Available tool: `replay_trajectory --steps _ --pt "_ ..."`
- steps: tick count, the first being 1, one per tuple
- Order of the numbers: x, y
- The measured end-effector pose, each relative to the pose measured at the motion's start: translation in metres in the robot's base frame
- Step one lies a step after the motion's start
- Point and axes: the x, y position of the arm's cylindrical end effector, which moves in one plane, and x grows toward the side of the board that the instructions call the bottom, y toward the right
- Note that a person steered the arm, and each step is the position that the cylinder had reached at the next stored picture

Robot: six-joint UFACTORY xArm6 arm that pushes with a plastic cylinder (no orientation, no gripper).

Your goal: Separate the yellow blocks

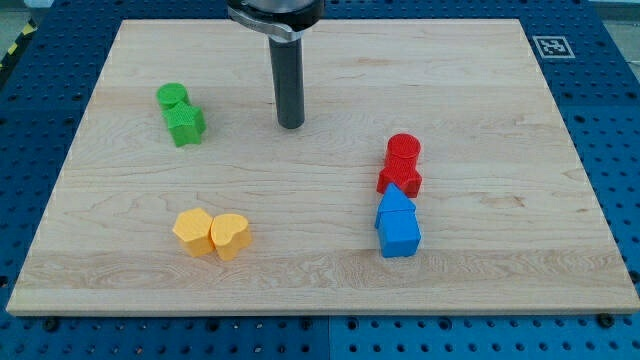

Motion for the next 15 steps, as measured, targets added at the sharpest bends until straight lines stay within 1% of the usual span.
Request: replay_trajectory --steps 1,2,3,4,6,7,8,9,10,11,12,13,14,15 --pt "0.001 0.0" --pt "0.037 -0.003" --pt "0.086 -0.003" --pt "0.103 -0.003" --pt "0.183 -0.003" --pt "0.205 -0.012" --pt "0.206 -0.063" --pt "0.167 -0.086" --pt "0.153 -0.054" --pt "0.184 -0.053" --pt "0.184 -0.091" --pt "0.165 -0.104" --pt "0.148 -0.104" --pt "0.164 -0.088"
